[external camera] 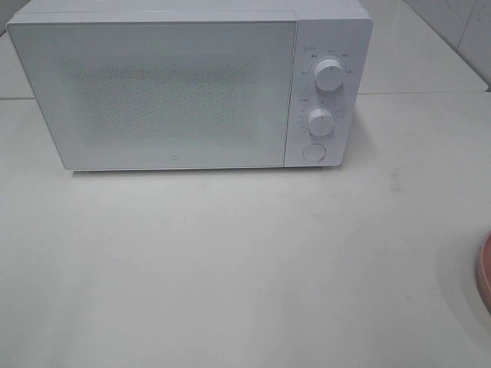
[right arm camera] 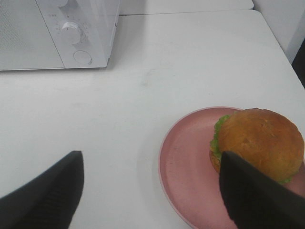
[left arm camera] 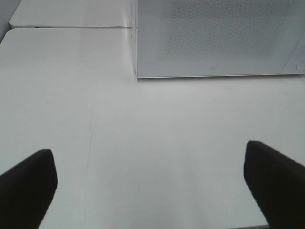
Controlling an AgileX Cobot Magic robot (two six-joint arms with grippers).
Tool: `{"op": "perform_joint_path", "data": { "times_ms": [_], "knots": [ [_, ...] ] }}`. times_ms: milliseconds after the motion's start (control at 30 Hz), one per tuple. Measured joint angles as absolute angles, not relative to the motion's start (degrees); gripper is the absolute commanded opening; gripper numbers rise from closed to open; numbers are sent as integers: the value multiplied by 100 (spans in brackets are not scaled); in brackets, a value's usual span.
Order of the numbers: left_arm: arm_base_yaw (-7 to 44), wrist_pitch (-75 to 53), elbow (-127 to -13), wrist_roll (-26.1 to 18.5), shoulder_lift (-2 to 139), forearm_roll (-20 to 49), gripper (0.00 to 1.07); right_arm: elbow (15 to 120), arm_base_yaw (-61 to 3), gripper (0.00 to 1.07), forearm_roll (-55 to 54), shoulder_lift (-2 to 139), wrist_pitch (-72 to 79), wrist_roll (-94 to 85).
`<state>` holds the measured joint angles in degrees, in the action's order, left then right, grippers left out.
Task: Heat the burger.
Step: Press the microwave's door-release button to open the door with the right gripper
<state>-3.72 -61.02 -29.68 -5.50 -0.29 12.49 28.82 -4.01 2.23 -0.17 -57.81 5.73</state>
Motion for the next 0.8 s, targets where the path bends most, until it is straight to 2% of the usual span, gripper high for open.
{"op": "perform_joint_path", "data": {
  "times_ms": [800],
  "knots": [
    [-372,-6102,-2968,-550,-29,1249,100,3008,-401,76,223,23,-5695,573]
  ]
}}
